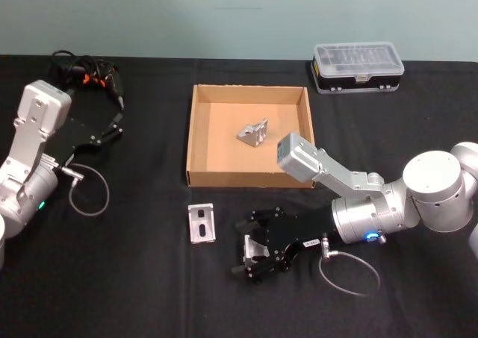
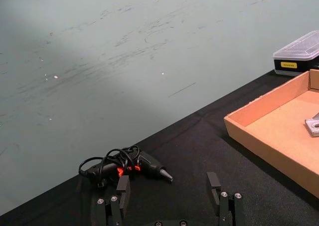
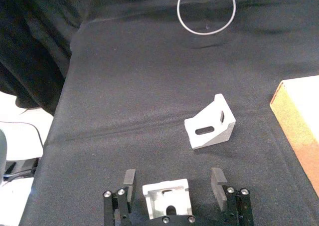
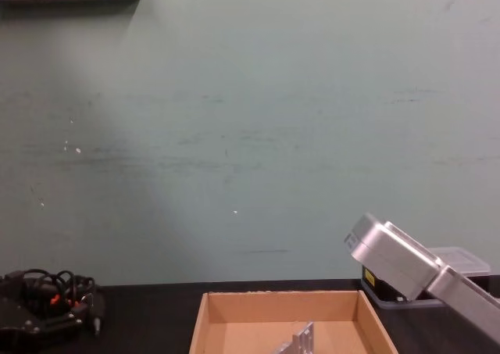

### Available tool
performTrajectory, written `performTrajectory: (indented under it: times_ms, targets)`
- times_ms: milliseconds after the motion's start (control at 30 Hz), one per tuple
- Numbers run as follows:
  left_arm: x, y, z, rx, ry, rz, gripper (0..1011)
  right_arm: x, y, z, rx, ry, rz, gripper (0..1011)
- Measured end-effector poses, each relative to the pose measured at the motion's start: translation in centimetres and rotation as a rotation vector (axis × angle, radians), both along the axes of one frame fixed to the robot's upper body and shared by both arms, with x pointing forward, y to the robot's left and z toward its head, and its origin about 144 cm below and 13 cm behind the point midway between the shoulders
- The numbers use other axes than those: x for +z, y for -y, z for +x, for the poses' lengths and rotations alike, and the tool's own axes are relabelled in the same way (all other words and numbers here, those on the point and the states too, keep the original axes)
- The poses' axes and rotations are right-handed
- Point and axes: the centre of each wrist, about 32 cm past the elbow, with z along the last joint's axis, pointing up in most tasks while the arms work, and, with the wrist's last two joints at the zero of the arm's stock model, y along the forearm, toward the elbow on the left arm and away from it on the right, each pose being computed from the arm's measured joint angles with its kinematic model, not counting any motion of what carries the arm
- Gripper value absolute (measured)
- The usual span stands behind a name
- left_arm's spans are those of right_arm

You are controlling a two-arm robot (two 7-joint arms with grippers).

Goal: Use one hand to pick up the angle iron from the table and place it into the box.

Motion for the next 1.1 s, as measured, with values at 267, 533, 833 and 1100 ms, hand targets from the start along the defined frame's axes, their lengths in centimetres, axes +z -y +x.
performTrajectory:
  times_ms: [267, 533, 833, 1100]
  targets:
    - [0.0, 0.0, 0.0, 0.000, 0.000, 0.000, 1000, 0.0, 0.0, 0.0, -0.002, 0.001, 0.002, 798]
    - [0.0, 0.0, 0.0, 0.000, 0.000, 0.000, 1000, 0.0, 0.1, 0.0, -0.003, 0.001, 0.003, 547]
    - [0.0, 0.0, 0.0, 0.000, 0.000, 0.000, 1000, 0.1, 0.1, -0.1, -0.004, 0.001, 0.004, 452]
    - [0.0, 0.0, 0.0, 0.000, 0.000, 0.000, 1000, 2.6, 0.2, 0.1, -0.078, 0.056, 0.137, 452]
